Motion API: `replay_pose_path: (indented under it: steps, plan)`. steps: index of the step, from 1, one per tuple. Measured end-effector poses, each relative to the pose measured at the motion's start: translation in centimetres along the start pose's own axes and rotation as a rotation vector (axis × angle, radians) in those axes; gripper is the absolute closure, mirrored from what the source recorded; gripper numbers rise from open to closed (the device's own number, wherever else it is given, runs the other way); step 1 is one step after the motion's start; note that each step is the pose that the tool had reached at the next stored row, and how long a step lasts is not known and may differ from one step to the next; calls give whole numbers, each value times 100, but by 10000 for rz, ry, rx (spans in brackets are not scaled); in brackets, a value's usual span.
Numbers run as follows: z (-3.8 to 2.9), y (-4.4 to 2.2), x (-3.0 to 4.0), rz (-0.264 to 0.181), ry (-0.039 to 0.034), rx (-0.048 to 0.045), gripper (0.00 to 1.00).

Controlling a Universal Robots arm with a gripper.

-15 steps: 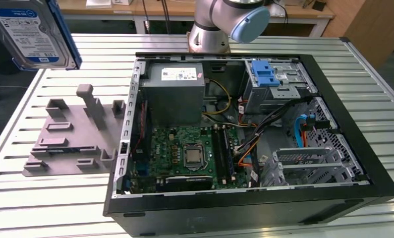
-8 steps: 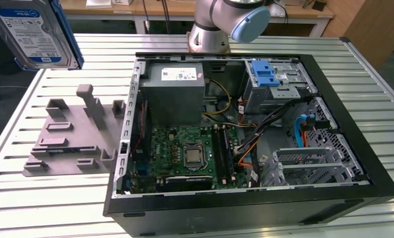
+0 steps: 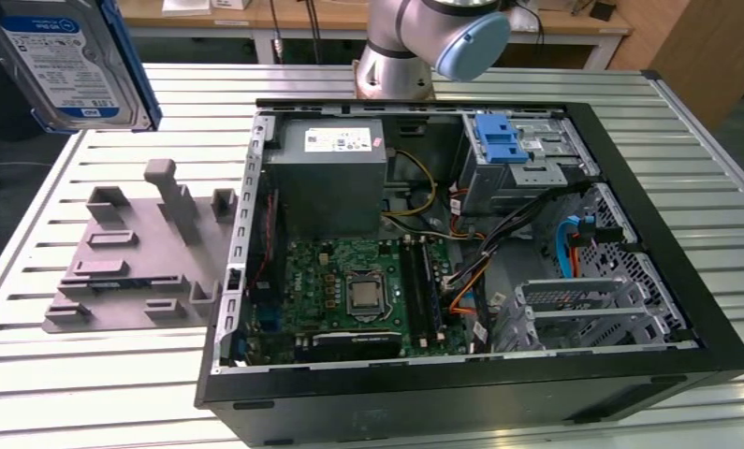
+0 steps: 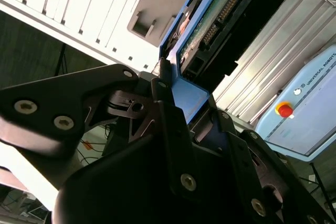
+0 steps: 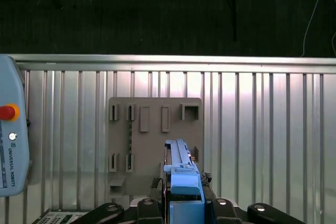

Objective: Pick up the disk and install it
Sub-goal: 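Pick up the disk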

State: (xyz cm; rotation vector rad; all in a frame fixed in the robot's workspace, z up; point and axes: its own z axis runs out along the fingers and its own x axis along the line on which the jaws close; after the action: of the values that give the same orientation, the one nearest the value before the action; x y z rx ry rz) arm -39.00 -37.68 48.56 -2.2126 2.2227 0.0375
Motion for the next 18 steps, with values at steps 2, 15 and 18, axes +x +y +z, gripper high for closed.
replay_pose_path:
  steps: [2,15,18]
  plan:
    - [0,-6,0,0,0,0,64]
    - [-1,-40,0,0,0,-1,64]
    - [-1,-46,0,0,0,-1,64]
